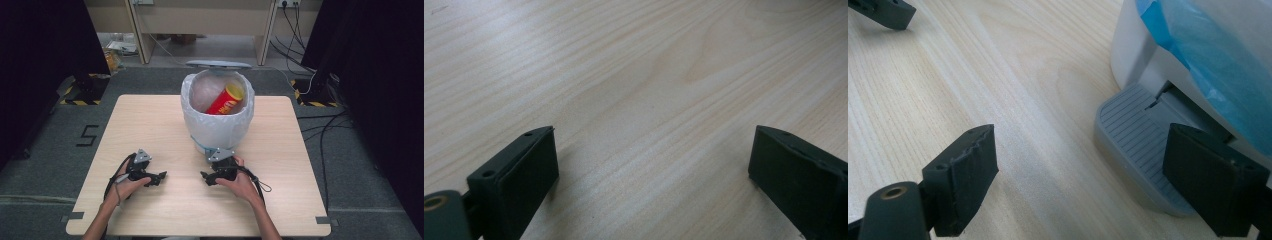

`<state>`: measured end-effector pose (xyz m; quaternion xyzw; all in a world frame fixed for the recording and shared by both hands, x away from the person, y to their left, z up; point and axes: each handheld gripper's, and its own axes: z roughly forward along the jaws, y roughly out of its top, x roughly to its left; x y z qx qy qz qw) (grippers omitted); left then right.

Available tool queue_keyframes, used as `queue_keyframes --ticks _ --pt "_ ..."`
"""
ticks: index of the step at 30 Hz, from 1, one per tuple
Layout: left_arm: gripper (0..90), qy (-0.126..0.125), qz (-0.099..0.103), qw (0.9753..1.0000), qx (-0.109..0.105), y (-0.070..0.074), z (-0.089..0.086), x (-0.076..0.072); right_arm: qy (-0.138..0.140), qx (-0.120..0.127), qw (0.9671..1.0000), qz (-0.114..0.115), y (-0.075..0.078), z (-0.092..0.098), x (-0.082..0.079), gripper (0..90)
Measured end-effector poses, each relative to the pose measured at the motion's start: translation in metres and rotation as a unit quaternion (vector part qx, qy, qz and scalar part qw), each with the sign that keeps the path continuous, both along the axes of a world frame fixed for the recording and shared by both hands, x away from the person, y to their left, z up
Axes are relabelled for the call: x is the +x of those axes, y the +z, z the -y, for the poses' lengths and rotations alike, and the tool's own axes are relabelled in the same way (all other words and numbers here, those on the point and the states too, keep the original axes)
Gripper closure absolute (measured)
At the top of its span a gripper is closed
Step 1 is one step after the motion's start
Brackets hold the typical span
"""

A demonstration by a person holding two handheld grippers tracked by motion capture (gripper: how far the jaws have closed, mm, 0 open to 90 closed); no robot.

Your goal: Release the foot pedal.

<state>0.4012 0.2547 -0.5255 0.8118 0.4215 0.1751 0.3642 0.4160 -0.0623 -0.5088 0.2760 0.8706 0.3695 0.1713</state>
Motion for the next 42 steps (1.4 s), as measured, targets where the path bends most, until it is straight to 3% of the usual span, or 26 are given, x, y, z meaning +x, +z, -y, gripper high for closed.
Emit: queue_keyframes --ticks 7,12,16,22,34,42 --pt "4.9 0.0 0.0 1.0 0.0 0.0 0.0 0.0 -0.006 0.008 1.0 0.001 0.002 0.0 -0.001 15.1" --pt "4.8 0.0 0.0 1.0 0.0 0.0 0.0 0.0 -0.013 0.019 0.9995 0.02 0.008 0.001 -0.004 15.7" --pt "4.5 -0.001 -0.001 1.0 0.001 0.0 0.0 0.0 -0.02 0.023 0.9995 0.006 0.011 0.003 -0.005 15.7" --pt "4.5 -0.001 -0.001 1.0 0.001 0.0 0.0 0.0 -0.02 0.027 0.9993 0.014 0.015 0.009 -0.01 15.7" --pt "4.5 -0.001 -0.001 1.0 0.001 0.0 0.0 0.0 -0.047 0.043 0.9977 0.025 0.03 0.038 -0.029 15.7" --pt "4.4 -0.001 -0.001 1.0 0.001 0.0 0.0 0.0 -0.066 0.04 0.9968 0.021 0.029 0.059 -0.036 15.5"
